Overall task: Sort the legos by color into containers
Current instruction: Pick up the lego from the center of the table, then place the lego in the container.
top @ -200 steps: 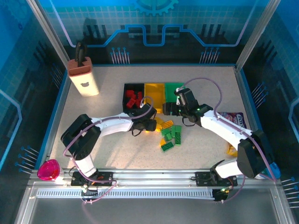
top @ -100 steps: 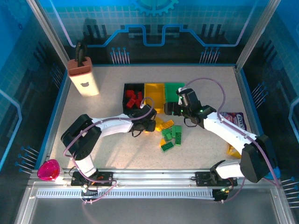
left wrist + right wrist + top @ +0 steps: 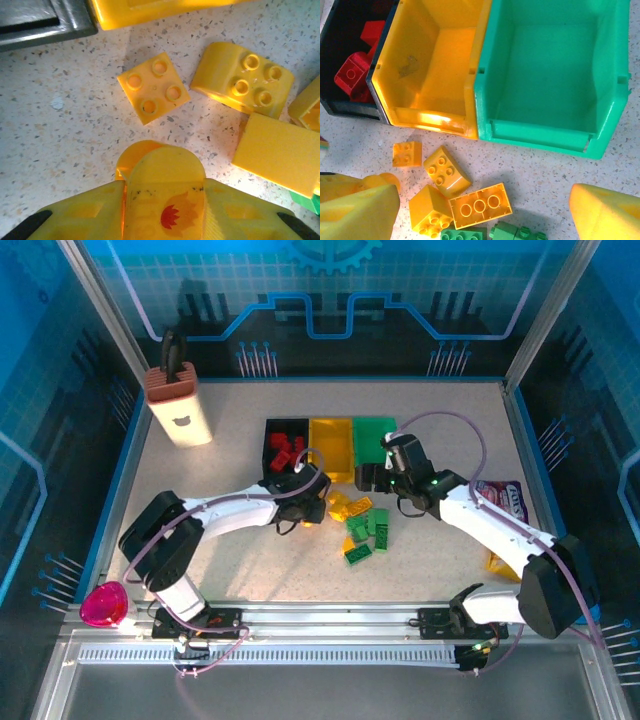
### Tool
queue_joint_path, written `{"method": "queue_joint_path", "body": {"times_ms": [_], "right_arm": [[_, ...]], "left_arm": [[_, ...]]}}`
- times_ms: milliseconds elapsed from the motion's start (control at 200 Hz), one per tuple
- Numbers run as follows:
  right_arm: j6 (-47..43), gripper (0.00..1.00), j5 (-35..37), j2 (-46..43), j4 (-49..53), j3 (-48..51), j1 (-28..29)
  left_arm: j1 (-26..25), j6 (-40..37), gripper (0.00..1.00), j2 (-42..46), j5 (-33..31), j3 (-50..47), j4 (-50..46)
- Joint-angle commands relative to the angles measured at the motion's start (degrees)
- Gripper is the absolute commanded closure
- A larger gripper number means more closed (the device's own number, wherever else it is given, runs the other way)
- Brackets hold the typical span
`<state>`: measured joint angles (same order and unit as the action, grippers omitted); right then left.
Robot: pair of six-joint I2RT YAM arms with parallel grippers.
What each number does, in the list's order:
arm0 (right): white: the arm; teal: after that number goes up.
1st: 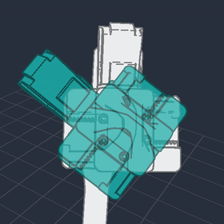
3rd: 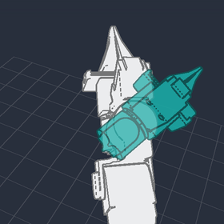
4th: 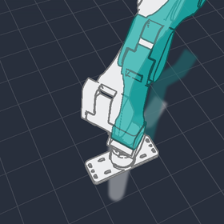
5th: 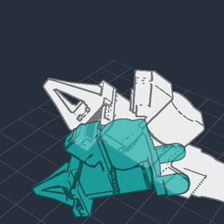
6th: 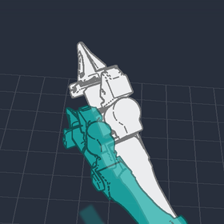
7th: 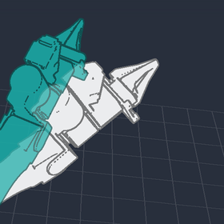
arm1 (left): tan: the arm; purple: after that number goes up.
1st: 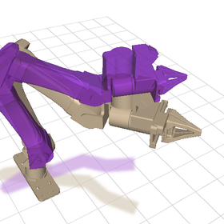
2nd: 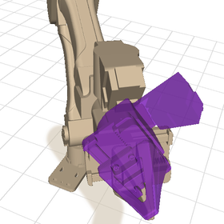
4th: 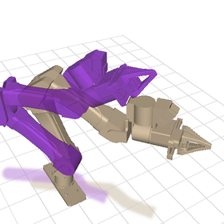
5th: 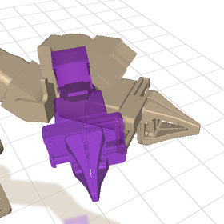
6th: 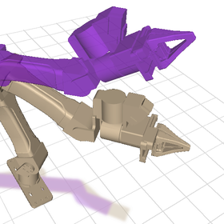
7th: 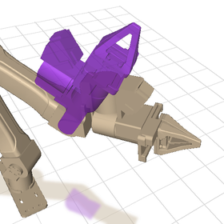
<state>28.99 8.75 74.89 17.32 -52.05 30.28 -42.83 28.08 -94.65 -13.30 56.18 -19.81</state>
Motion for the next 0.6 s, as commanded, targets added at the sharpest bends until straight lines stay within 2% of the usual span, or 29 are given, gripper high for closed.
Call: {"method": "queue_joint_path", "body": {"times_ms": [0, 135, 310, 595], "right_arm": [[0.7, 0.11, 0.4, -1.0, 0.5, 0.3, -0.9], [0.7, 0.11, 0.6, -1.4, 0.3, 0.6, -0.9], [0.7, 0.11, 1.1, -2.6, 0.6, 1.2, -0.9], [2.7, 0.12, 0.0, -4.9, 2.7, 6.2, -0.9]], "left_arm": [[-0.1, -0.9, 0.63, 3.1, -1.0, 1.2, -2.6], [0.4, -0.8, 0.63, 5.0, -0.5, 2.1, -1.5], [4.6, -1.5, 0.62, 4.8, 2.7, 7.5, -0.2], [9.5, -5.5, 0.62, -5.4, 4.6, 24.6, -2.3]]}}
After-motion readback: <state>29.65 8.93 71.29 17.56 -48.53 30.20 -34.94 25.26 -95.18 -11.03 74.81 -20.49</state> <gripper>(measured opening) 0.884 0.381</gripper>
